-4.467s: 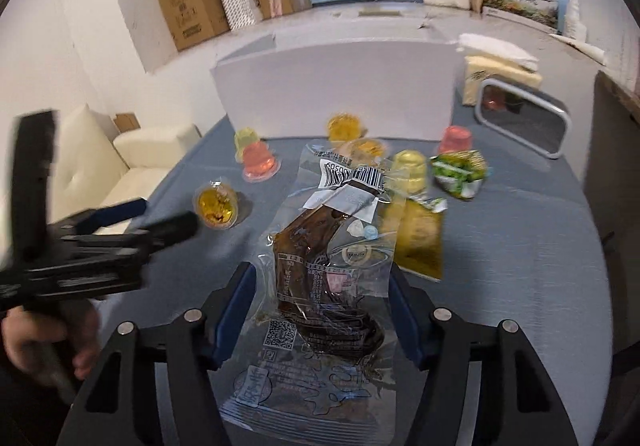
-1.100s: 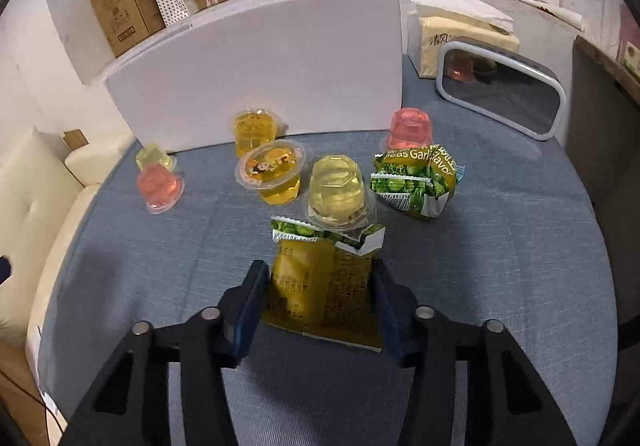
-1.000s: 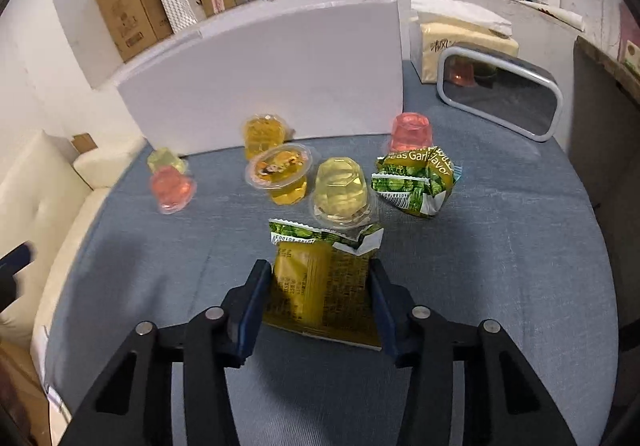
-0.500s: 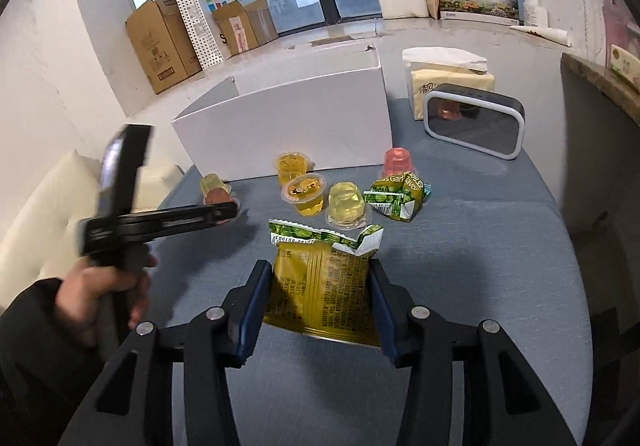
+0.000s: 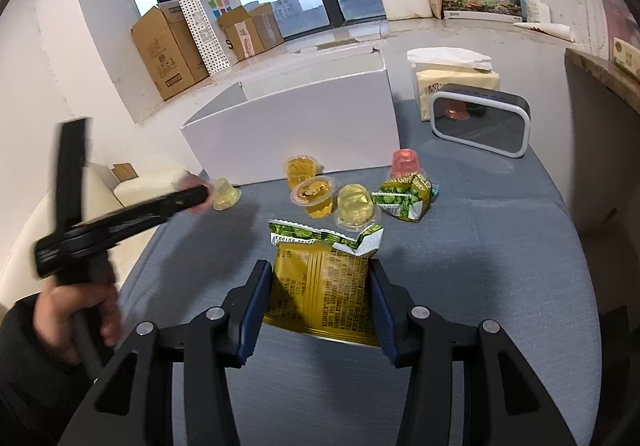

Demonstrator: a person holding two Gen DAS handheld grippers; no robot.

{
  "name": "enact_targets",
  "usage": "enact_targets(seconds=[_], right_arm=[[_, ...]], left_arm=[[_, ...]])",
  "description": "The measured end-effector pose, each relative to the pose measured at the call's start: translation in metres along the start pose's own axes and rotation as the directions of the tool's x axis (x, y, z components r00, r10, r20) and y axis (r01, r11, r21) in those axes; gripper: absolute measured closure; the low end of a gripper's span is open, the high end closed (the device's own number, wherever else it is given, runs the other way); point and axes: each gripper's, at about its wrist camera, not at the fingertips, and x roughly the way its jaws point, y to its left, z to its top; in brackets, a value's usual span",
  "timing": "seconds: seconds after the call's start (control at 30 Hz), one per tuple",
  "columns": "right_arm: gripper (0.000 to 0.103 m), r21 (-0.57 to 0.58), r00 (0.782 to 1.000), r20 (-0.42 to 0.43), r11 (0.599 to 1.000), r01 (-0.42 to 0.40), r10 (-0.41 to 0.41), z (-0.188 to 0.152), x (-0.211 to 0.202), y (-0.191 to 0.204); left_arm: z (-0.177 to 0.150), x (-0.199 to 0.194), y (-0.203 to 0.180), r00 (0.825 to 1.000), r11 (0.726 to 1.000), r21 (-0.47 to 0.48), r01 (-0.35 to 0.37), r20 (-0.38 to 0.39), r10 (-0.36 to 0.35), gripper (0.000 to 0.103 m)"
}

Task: Organize snacks
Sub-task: 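Carry the yellow pouch into the white box and open the right tool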

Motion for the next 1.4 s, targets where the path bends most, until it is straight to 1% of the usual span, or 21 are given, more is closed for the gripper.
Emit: enact_targets(seconds=[0.07,0.23,0.37,0.5,0.6,0.63,0.67,0.8,0.9,0.97,1.0,1.03,1.07,1.1,1.17,1.33,1.4], right_arm=[[0.051,-0.001,1.0,0.008,1.0,-0.009,0.009,0.005,0.0,0.003],[0.051,-0.036,0.999,0.034,0.999,-0.024,0.025,0.026,0.002,0.013],[0.051,-0.074,0.998,0.062,0.997,-0.029,0.033,0.055,0.007,0.021],[0.051,-0.101,0.993,0.105,0.994,-0.04,0.051,0.099,0.015,0.026],[0.051,-0.097,0.991,0.117,0.994,-0.05,0.061,0.131,0.027,0.026],[0.051,-0.096,0.991,0.118,0.994,-0.054,0.066,0.146,0.035,0.026],[0.051,-0.098,0.991,0.116,0.994,-0.047,0.059,0.155,0.04,0.026],[0.051,-0.135,0.995,0.095,0.991,-0.012,0.025,0.19,0.069,0.026],[0.051,-0.172,0.997,0.075,0.985,0.0,0.013,0.203,0.086,0.024],[0.05,-0.189,0.999,0.048,0.982,0.03,-0.021,0.211,0.099,0.022],[0.035,-0.184,0.999,0.044,0.982,0.031,-0.024,0.214,0.103,0.019],[0.007,-0.169,0.999,0.046,0.985,0.023,-0.016,0.217,0.105,0.014],[0.0,-0.143,0.998,0.056,0.989,0.024,-0.016,0.219,0.105,0.009],[0.0,-0.111,0.997,0.075,0.994,0.013,-0.004,0.221,0.103,0.003],[0.0,-0.062,0.996,0.086,0.998,-0.013,0.019,0.221,0.099,-0.007],[0.0,-0.046,0.997,0.08,0.999,0.005,-0.002,0.213,0.093,-0.014],[0.0,-0.036,0.996,0.085,0.999,-0.014,0.017,0.21,0.089,-0.016]], left_arm=[[0.003,-0.025,-0.008,0.999,1.0,0.014,0.021,0.037,-0.022,0.064],[0.011,-0.064,-0.021,0.993,0.997,0.028,0.077,0.092,-0.08,0.064],[0.035,-0.072,-0.017,0.99,0.997,0.027,0.065,0.122,-0.068,0.064],[0.064,-0.058,-0.004,0.989,0.999,0.005,0.048,0.14,-0.048,0.064],[0.09,-0.038,0.004,0.988,0.999,-0.014,0.043,0.148,-0.041,0.064],[0.099,-0.03,0.005,0.989,1.0,-0.004,0.03,0.146,-0.029,0.064],[0.111,-0.019,0.007,0.989,1.0,0.005,0.015,0.146,-0.016,0.064],[0.14,0.013,0.017,0.993,1.0,0.004,0.008,0.117,-0.009,0.064],[0.155,0.034,0.023,0.995,1.0,-0.006,-0.03,0.099,0.03,0.062],[0.16,0.048,0.027,0.994,0.998,-0.009,-0.069,0.09,0.069,0.044],[0.16,0.054,0.028,0.993,0.996,0.003,-0.087,0.08,0.087,0.011],[0.159,0.058,0.027,0.992,0.994,0.018,-0.105,0.076,0.103,0.0],[0.156,0.06,0.027,0.99,0.992,0.032,-0.119,0.081,0.116,0.0],[0.153,0.062,0.029,0.99,0.991,0.044,-0.123,0.073,0.119,0.0],[0.15,0.065,0.032,0.993,0.993,0.033,-0.11,0.049,0.109,0.0],[0.144,0.062,0.032,0.994,0.995,0.018,-0.101,0.04,0.1,0.0],[0.143,0.059,0.029,0.994,0.995,0.023,-0.102,0.037,0.101,0.0]])
